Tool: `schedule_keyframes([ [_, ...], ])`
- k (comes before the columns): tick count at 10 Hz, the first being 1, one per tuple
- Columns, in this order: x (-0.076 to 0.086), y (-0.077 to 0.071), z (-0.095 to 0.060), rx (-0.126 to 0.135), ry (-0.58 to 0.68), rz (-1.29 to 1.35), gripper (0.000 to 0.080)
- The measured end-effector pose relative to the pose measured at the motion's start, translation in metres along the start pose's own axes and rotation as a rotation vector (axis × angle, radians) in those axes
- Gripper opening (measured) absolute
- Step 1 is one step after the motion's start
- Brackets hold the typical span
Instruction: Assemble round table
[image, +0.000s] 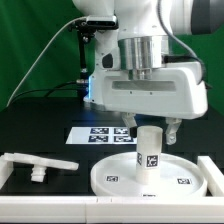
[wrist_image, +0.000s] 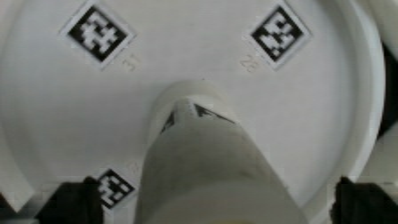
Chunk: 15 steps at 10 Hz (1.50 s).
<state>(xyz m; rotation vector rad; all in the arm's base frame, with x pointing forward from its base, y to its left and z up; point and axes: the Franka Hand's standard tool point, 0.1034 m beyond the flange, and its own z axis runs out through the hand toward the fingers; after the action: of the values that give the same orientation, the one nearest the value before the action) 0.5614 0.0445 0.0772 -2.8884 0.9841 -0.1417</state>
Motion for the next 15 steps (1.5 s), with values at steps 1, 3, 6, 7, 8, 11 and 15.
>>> schedule_keyframes([
  [1, -0.0018, -0.0020, 0.0009, -0.008, 0.003, -0.145, 0.0649],
  [3, -0.0028, -0.0006, 0.0038, -0.023, -0.001, -0.425, 0.0649],
  [6, 0.0047, 0.0054, 0.0022, -0.022, 0.001, -0.561, 0.0649],
  [7, 0.0047, 0.0055, 0.0022, -0.022, 0.001, -0.531, 0.0535],
  [8, 0.0050, 0.0058, 0.0022, -0.022, 0.001, -0.529, 0.0402],
  [11, 0.0048, 0.0060, 0.0025, -0.021, 0.003, -0.326, 0.0404],
  [15, 0.0059, 0.0071, 0.0025, -0.023, 0.002, 0.248, 0.0404],
])
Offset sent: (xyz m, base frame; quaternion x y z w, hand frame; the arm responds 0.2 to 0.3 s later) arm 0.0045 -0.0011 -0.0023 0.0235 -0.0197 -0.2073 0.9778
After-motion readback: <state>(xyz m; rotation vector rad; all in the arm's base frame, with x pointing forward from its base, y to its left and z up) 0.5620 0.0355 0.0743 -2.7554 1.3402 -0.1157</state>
